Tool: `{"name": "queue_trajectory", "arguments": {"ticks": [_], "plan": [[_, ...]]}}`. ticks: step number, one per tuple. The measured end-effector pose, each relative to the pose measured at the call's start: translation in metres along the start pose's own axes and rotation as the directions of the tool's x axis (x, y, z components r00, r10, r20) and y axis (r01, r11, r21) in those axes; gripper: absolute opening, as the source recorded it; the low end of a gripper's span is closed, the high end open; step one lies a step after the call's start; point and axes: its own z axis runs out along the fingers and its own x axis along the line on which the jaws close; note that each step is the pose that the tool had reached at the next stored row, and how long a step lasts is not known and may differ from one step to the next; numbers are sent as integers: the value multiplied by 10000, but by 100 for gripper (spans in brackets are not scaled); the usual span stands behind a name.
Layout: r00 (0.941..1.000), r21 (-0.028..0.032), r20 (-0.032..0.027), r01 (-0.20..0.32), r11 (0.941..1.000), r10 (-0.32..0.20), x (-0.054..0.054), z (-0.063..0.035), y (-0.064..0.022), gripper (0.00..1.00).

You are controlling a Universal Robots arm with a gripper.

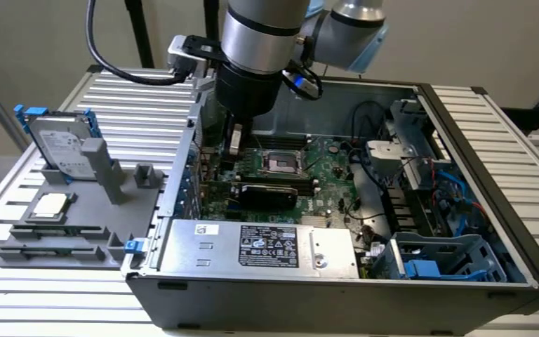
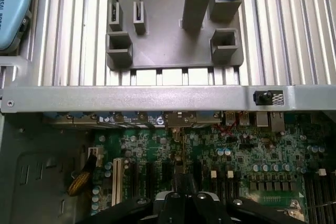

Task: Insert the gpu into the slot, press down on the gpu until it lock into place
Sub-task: 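Press down on the gpu until it lock into place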

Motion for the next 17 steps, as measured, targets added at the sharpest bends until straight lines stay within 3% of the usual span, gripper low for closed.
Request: {"name": "queue_trajectory", "arguments": {"ticks": [2, 3, 4, 6, 14, 15, 17], "plan": [[10000, -363, -46, -12, 9993, 10, 0, 2, 6, 11], [10000, -511, -62, -16, 9987, 13, 0, 4, 6, 11], [10000, -610, -73, -19, 9981, 15, 0, 8, 5, 11], [10000, -675, -81, -24, 9977, 18, 0, 33, 1, 11], [10000, -693, -82, -22, 9976, 16, 4, 189, 68, 11], [10000, -728, -82, -21, 9973, 15, 5, 196, 70, 11], [10000, -876, -84, -30, 9962, 23, 4, 197, 71, 11]]}}
